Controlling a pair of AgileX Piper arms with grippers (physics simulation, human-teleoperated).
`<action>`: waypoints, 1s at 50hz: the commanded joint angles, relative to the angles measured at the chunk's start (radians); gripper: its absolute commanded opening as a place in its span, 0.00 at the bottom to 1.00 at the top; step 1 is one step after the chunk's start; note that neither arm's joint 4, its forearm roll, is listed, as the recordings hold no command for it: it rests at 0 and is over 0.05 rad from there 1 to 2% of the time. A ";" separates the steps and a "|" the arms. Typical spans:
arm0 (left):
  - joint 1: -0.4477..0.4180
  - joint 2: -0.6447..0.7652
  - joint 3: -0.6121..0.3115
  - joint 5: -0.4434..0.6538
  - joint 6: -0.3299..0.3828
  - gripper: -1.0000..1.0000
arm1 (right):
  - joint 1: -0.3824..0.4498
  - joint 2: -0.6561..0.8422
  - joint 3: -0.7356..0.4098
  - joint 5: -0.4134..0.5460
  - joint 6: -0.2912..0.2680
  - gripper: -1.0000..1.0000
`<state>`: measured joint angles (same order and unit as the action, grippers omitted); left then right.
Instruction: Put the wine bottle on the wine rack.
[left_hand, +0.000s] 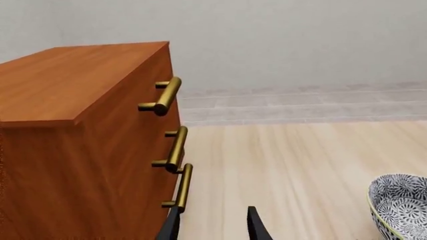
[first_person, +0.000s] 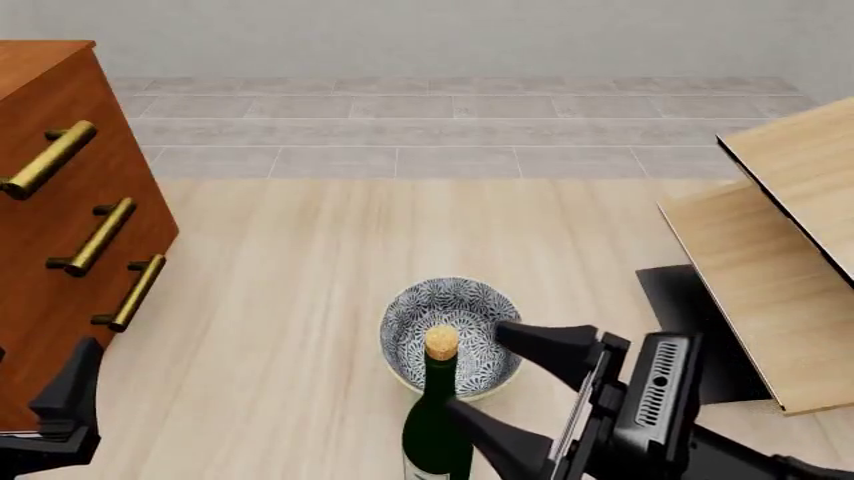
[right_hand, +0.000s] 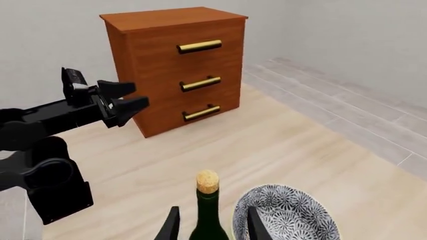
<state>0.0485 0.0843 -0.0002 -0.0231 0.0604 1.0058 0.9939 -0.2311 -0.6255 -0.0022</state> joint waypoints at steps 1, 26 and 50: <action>0.004 0.001 0.000 0.005 0.002 1.00 | 0.015 0.039 -0.008 -0.034 0.002 1.00; 0.015 -0.038 0.000 0.045 0.006 1.00 | 0.038 0.103 -0.038 -0.090 -0.007 1.00; 0.026 -0.037 0.000 0.041 0.016 1.00 | 0.035 0.152 -0.041 -0.153 0.011 1.00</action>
<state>0.0706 0.0451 -0.0003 0.0219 0.0726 1.0400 1.1289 -0.2711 -0.7548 -0.0013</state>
